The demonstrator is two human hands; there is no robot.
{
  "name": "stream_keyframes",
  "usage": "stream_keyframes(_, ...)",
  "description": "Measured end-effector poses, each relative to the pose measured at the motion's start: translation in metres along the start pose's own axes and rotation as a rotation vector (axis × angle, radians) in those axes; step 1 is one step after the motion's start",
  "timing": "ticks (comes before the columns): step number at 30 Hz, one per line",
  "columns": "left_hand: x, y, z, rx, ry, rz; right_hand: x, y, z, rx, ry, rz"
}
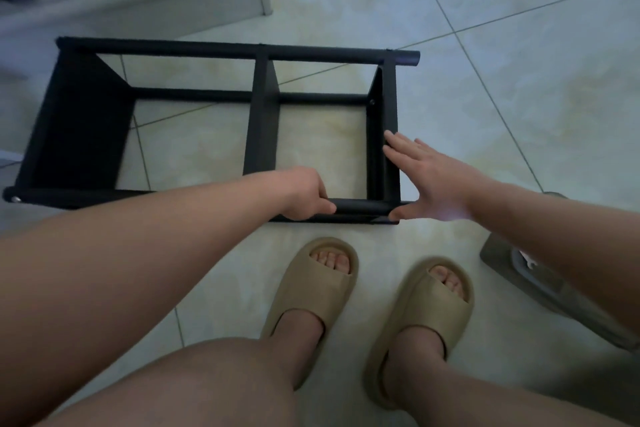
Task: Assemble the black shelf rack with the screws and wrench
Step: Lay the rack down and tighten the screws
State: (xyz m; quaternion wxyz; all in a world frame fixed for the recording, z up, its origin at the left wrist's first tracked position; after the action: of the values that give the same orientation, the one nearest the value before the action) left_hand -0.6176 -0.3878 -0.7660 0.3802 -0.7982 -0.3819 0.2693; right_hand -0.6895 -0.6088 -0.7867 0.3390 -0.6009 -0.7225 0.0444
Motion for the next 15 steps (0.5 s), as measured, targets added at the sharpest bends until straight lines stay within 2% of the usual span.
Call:
stream_keyframes(8, 0.0, -0.009, 0.02, -0.102, -0.156, -0.091, 0.004, 0.008, -0.004, 0.035, 0.034, -0.001)
stream_keyframes(12, 0.001, -0.018, 0.013, -0.11, -0.079, -0.124, 0.014, 0.0, -0.009, 0.076, -0.024, 0.036)
stream_keyframes(15, -0.01, -0.031, -0.006, -0.138, -0.02, -0.086, 0.015, -0.023, -0.023, 0.047, -0.02, 0.08)
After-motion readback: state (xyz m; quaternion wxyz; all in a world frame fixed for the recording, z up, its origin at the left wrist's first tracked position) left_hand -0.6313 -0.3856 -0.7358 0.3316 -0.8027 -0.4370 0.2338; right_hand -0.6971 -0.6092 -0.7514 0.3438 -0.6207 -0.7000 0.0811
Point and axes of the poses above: each hand's wrist, its own y-axis towards the middle knuckle, its own z-axis out of the palm, x = y × z, the point moved 2 cm from there along y, towards the middle knuckle, and after that the axes turned 13 degrees about y, right-handed, at the moved point
